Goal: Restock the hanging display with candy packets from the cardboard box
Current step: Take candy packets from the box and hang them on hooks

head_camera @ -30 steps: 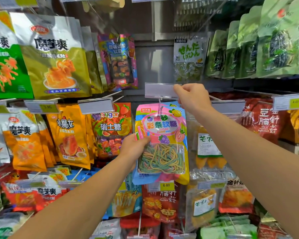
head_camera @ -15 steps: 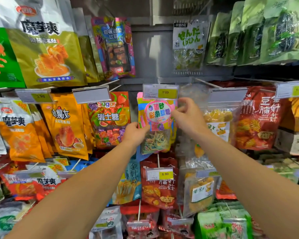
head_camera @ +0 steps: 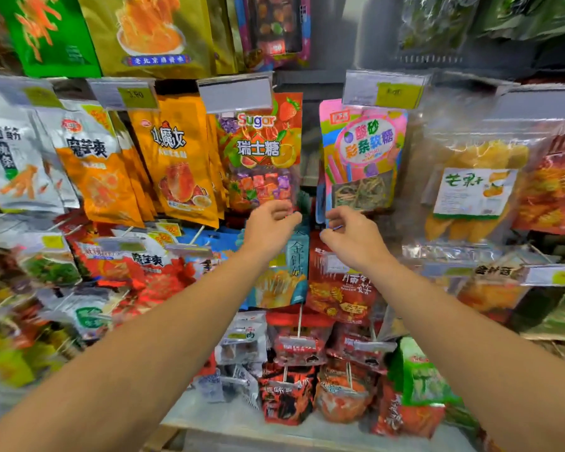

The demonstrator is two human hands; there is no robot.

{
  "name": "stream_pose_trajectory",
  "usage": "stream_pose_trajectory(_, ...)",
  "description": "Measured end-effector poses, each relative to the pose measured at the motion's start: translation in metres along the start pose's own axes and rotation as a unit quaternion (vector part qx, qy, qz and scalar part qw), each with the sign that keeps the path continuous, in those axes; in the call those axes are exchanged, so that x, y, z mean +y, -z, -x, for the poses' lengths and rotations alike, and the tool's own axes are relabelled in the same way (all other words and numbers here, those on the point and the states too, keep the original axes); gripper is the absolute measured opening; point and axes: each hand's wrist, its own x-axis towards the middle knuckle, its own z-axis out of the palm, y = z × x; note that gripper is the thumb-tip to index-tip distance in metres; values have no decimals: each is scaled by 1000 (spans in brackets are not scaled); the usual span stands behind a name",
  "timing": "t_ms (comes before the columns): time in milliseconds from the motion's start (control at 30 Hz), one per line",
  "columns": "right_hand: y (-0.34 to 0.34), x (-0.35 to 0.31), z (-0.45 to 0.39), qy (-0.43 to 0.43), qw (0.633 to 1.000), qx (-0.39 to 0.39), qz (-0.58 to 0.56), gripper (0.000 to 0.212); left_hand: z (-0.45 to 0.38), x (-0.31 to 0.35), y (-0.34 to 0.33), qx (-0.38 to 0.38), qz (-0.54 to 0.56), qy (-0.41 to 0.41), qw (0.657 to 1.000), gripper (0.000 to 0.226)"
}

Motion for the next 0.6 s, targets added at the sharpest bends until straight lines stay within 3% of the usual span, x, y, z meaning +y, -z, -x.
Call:
stream_pose_trajectory(300, -134, -35, 75, 4, 986, -123, 115, 35, 78, -117, 100, -48, -43, 58, 996, 21)
stream_pose_trajectory(600, -302, -87, 183, -15, 955, -267, 131, 34, 183, -257, 242, -74, -78, 176, 978, 26)
